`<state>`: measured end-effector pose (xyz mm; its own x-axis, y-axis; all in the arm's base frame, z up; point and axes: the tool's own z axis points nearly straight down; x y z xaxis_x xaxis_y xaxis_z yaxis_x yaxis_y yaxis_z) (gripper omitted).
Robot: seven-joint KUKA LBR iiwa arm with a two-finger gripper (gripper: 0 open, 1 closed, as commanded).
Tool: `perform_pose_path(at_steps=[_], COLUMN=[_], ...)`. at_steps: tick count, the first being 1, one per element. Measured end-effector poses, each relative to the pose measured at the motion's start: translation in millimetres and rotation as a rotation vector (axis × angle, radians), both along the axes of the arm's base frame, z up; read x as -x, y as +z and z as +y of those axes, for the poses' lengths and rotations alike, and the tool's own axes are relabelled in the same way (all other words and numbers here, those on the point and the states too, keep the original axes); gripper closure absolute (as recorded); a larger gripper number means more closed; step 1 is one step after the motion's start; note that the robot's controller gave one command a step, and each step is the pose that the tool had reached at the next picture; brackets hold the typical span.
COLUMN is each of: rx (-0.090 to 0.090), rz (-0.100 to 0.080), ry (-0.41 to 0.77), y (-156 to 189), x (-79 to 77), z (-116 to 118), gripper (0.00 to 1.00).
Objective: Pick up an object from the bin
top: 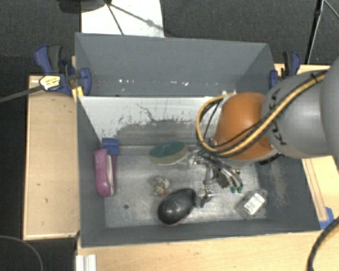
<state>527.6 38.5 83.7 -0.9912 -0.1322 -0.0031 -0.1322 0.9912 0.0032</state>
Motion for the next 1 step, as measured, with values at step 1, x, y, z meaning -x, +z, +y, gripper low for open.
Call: perform_pose_path(at_steps=[1], rx=[0.002], rz=[-0.006], ry=[0.293], y=[-10.9], x=[28.4], z=[74.8], gripper=[0.0])
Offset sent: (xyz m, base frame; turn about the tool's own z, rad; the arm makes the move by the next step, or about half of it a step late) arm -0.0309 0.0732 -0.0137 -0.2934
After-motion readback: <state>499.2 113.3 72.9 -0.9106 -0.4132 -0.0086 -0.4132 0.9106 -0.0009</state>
